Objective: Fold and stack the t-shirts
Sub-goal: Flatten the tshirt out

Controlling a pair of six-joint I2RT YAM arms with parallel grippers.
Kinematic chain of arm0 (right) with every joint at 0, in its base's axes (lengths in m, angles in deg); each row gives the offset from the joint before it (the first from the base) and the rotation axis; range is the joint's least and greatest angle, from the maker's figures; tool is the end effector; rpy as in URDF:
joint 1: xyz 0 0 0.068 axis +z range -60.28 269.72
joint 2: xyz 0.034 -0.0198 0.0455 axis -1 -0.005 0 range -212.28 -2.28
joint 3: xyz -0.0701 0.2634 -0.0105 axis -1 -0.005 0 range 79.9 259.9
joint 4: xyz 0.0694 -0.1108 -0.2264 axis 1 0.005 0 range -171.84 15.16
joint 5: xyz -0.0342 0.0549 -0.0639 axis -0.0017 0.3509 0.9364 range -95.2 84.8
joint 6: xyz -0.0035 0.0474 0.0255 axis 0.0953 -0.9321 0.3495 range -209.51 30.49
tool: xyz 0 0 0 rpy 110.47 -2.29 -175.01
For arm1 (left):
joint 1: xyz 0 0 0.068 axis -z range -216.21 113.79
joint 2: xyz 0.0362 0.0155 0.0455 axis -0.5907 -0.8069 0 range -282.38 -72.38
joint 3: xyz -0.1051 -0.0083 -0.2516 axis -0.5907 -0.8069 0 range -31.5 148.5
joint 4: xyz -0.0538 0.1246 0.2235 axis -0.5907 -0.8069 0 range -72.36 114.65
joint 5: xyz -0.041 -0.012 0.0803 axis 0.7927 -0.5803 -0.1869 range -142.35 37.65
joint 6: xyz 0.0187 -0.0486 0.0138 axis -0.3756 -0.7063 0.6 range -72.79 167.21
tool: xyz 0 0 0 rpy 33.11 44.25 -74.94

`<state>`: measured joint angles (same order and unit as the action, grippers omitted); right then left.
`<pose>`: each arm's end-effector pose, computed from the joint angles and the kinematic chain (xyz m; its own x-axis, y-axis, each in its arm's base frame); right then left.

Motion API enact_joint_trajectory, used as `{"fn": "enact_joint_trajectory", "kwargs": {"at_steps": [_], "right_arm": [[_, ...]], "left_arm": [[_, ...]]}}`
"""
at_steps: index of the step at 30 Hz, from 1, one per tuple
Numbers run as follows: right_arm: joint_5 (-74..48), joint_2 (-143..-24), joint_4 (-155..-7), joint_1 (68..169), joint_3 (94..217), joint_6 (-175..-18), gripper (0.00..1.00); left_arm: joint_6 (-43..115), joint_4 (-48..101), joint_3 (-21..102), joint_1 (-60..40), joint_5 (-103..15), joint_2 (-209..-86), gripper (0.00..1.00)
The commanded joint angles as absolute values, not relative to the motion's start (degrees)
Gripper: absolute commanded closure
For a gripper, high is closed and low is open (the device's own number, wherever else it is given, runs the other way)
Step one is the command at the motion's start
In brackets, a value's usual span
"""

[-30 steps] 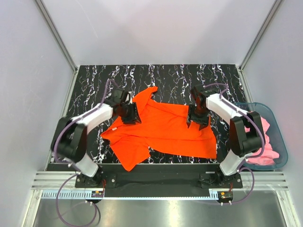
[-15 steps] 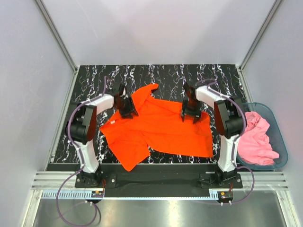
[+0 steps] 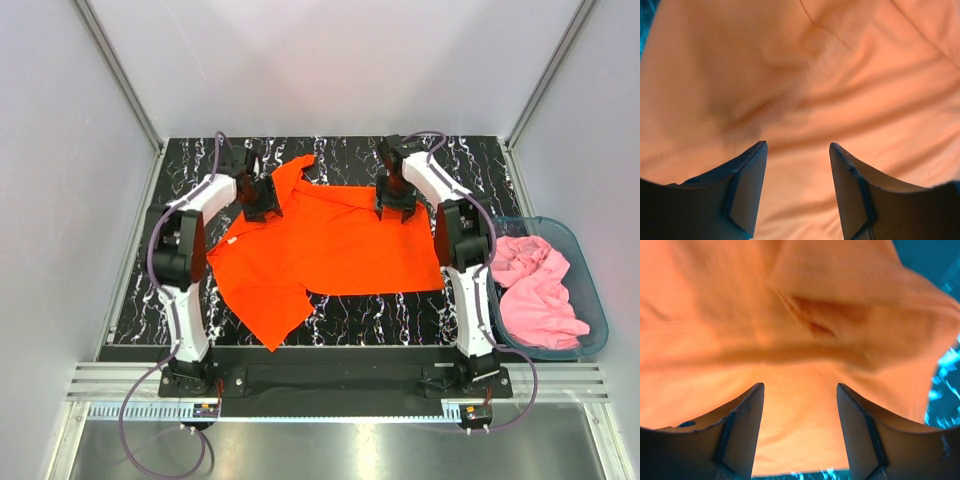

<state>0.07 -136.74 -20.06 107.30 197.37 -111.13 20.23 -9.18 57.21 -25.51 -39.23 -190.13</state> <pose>0.4566 0.1413 0.1804 -0.9738 0.0763 -0.2142 0.0808 0.9967 -0.0119 0.4269 -0.0889 0.1839 -0.9075 -0.2782 -0.3147 -0.1450 0.9106 -0.3870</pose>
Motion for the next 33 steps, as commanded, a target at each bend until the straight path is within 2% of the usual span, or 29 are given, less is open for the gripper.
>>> {"fn": "enact_joint_trajectory", "kwargs": {"at_steps": [1, 4, 7, 11, 15, 21, 27, 33], "right_arm": [[0.9, -128.1, -15.0, 106.9, 197.2, -110.9, 0.32], [-2.8, -120.9, -15.5, 106.9, 191.2, -110.4, 0.31], [-7.6, -112.0, -19.2, 106.9, 181.1, -110.2, 0.3], [-11.8, -100.6, -24.3, 106.7, 164.9, -112.8, 0.24], [-21.4, -91.2, -29.4, 104.0, 152.7, -117.2, 0.25], [-25.3, -81.0, -34.1, 103.4, 141.7, -121.4, 0.26], [-25.6, -72.5, -34.2, 103.4, 135.5, -122.7, 0.26], [-25.5, -68.9, -34.2, 103.4, 132.0, -123.8, 0.26]], "left_arm": [[22.7, -11.3, 53.4, -22.8, -43.4, -177.1, 0.42], [20.3, -11.7, 44.0, -21.2, -44.2, -166.9, 0.43], [16.2, -11.5, 32.3, -18.7, -44.0, -156.3, 0.45], [8.0, -10.5, 18.2, -15.2, -42.5, -143.2, 0.48], [-0.7, -10.0, 3.7, -14.3, -39.8, -127.5, 0.5], [-14.8, -13.6, -10.5, -13.5, -38.1, -108.4, 0.5], [-17.4, -16.6, -14.1, -12.8, -39.7, -105.2, 0.58], [-19.1, -18.6, -15.8, -12.0, -41.8, -107.1, 0.54]]}}
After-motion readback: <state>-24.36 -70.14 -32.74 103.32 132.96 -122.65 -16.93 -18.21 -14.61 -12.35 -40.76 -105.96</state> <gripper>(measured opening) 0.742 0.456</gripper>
